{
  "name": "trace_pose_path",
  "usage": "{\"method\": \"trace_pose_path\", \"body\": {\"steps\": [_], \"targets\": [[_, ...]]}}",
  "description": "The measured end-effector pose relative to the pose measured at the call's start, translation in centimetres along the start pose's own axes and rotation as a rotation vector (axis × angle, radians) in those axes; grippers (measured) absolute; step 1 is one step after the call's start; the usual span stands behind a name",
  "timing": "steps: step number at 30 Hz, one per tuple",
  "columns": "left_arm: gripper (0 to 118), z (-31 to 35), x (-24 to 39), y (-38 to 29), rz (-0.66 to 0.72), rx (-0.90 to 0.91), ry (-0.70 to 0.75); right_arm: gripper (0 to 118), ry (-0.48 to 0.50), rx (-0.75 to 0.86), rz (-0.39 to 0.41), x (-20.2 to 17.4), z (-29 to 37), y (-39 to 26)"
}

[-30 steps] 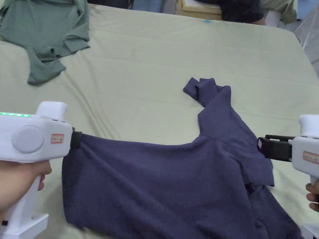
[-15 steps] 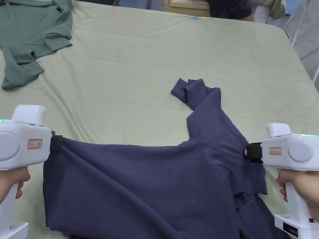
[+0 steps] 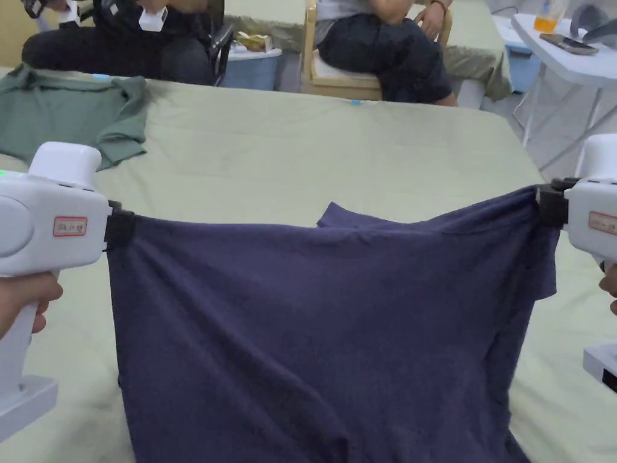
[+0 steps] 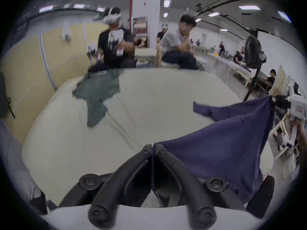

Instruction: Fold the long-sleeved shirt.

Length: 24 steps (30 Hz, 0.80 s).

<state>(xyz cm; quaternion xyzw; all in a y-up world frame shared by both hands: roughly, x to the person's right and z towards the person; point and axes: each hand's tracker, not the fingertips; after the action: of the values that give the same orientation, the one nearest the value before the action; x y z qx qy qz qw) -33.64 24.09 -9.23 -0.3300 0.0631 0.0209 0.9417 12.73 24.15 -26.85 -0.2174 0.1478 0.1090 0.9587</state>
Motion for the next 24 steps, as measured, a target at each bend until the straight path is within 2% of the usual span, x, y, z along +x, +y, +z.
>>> {"method": "trace_pose_path", "body": {"steps": [4,10,14,18,24], "targets": [[4,5.4,2.0,4.9,-0.063,0.188,0.066,13,-0.081,0.177,0.017,0.8,7.0,6.0],[4,13.9,3.1,11.8,-0.036,0.477,0.148,13,-0.206,0.426,0.033,2.3,16.4,14.2],[4,18.5,3.8,15.9,-0.048,0.585,0.198,13,-0.265,0.558,0.029,3.1,21.7,19.4],[4,22.1,4.1,19.4,-0.018,0.699,0.233,13,-0.287,0.606,0.006,3.8,25.0,24.4],[4,24.4,2.8,24.6,0.011,0.722,0.233,13,-0.295,0.654,-0.040,4.9,24.9,30.1]]}}
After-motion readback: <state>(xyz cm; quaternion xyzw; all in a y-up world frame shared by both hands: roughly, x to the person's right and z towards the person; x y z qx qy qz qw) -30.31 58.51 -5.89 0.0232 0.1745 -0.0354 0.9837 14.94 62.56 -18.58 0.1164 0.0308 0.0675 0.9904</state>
